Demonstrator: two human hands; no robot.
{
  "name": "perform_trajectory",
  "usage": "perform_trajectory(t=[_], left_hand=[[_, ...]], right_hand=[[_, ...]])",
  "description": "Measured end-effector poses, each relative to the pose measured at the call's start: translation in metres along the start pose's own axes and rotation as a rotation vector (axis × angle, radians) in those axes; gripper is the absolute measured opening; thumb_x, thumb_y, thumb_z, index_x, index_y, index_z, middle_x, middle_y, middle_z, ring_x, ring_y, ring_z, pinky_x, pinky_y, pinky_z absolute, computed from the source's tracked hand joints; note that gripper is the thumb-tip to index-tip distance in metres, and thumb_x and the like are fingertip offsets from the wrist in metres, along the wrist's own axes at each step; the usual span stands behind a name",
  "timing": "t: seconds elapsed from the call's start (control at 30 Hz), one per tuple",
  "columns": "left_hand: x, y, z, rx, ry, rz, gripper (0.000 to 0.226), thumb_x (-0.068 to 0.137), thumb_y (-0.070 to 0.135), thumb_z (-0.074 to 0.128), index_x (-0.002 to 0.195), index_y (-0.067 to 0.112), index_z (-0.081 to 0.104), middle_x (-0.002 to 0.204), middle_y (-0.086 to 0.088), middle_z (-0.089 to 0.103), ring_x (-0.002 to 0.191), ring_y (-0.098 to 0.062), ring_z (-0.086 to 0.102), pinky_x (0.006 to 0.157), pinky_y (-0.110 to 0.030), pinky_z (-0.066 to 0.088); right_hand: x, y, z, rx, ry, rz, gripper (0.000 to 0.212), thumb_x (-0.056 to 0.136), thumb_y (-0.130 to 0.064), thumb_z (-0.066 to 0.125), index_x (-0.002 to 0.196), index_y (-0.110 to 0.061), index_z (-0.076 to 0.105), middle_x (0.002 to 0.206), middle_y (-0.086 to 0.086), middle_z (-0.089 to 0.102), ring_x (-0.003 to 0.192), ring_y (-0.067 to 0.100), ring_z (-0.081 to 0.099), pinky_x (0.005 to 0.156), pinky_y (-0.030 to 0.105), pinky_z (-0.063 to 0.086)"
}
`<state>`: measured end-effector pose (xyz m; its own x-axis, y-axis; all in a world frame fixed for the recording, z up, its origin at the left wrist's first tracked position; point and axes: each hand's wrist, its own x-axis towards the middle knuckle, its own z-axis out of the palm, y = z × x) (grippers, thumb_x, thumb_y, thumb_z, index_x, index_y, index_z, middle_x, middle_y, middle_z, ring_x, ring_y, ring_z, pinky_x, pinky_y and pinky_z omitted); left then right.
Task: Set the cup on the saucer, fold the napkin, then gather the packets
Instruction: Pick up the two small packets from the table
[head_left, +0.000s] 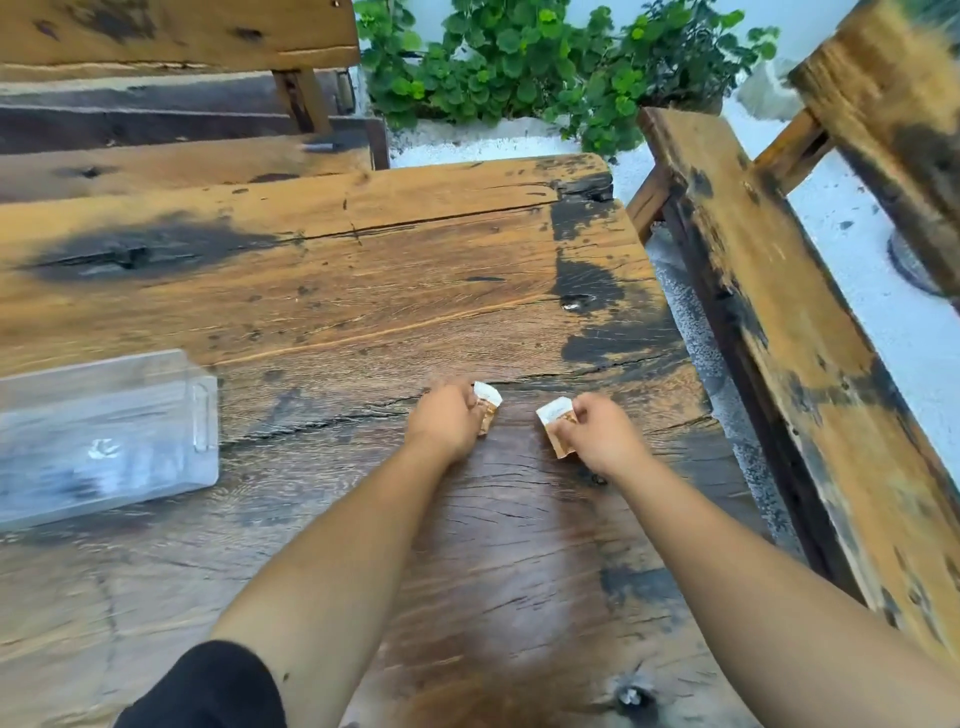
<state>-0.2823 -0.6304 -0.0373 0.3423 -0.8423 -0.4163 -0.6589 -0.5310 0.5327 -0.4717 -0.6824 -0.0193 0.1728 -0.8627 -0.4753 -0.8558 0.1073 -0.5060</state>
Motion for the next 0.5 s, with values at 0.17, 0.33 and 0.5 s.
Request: perform_trajectory(t=[0.17,0.33,0.5], left_hand=[[-0.073,-0.06,-0.067,-0.652,0.08,-0.136,0.02,0.086,0.016,0.065,0.1,0.013,0.05,0.082,-0.003,0.06,0.079,-0.021,0.058,0.076,-0.032,0.044],[-0.128,-0.165,-0.165,-0.843,0.277,-0.214,0.02,0.082,0.014,0.071,0.097,0.011,0.058,0.082,-0.002,0.055,0.081,-0.017,0.052,0.073,-0.03,0.04],[-0.153,-0.269,-0.259,-0.87,0.384,-0.315,0.017,0.081,0.016,0.071,0.082,0.013,0.055,0.083,-0.01,0.059,0.08,-0.019,0.056,0.069,-0.033,0.038]], right_hand=[[-0.044,-0.078,0.043,0.537,-0.049,0.119,0.014,0.092,-0.016,0.057,0.086,-0.004,0.059,0.086,0.01,0.062,0.072,0.021,0.059,0.048,0.024,0.054],[-0.102,-0.206,0.119,0.716,-0.212,0.008,0.011,0.091,-0.008,0.059,0.08,-0.007,0.061,0.091,0.012,0.065,0.077,0.022,0.064,0.048,0.021,0.055],[-0.151,-0.317,0.19,0.741,-0.208,-0.088,0.018,0.087,-0.002,0.061,0.075,-0.016,0.061,0.08,0.007,0.066,0.065,0.015,0.061,0.044,0.02,0.051]])
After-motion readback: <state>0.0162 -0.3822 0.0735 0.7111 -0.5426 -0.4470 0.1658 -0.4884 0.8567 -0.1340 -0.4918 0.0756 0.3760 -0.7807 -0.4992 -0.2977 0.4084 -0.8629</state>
